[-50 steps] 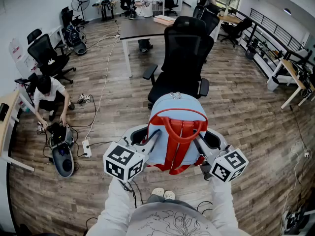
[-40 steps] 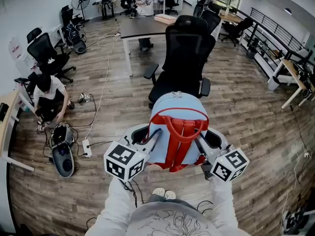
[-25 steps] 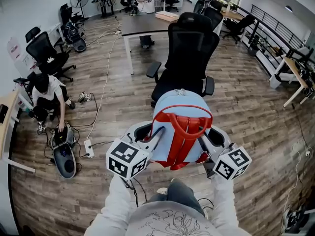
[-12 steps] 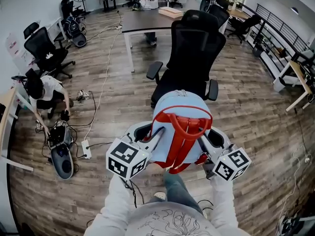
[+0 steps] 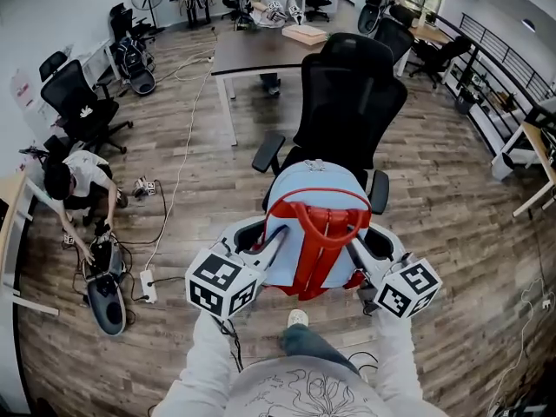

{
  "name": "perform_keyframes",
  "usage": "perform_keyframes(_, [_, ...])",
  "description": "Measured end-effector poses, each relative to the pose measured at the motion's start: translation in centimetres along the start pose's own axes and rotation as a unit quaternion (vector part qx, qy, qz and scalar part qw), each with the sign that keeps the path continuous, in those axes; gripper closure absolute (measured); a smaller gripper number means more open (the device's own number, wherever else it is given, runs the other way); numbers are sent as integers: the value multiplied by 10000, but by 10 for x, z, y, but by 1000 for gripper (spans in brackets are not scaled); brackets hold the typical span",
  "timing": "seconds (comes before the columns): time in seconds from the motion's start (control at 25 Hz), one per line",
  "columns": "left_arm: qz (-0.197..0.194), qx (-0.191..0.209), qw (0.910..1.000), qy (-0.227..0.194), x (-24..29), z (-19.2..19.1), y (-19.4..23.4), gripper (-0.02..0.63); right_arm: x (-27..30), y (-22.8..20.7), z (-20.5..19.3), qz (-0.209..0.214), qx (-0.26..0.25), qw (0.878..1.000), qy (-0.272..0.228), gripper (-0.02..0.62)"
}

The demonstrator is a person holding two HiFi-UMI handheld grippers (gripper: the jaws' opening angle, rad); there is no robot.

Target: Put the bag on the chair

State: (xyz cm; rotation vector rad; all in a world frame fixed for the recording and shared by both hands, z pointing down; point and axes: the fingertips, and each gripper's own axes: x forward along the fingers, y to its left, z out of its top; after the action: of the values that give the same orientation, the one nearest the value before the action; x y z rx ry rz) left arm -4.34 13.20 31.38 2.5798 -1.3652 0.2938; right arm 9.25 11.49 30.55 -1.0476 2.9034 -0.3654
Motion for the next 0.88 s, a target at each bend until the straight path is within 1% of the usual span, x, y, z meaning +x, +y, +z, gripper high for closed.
perform_keyframes(0.24, [122,40,9999,-73,58,26,30,502,38,-56,23,112,-97,9999,-43,480])
perform_keyframes(0.4, [142,39,9999,2,89,34,47,502,58,-87,28,120,-74,9999,-9,481])
perform_keyframes(0.68, [47,-26,9998,189,142,36,83,502,97,-134,24,40,81,9999,76,482])
perform_keyframes(0.88, [-108,-67,9996,253,186,40,119,500,133,-173,23,-120,153,9998,106,482])
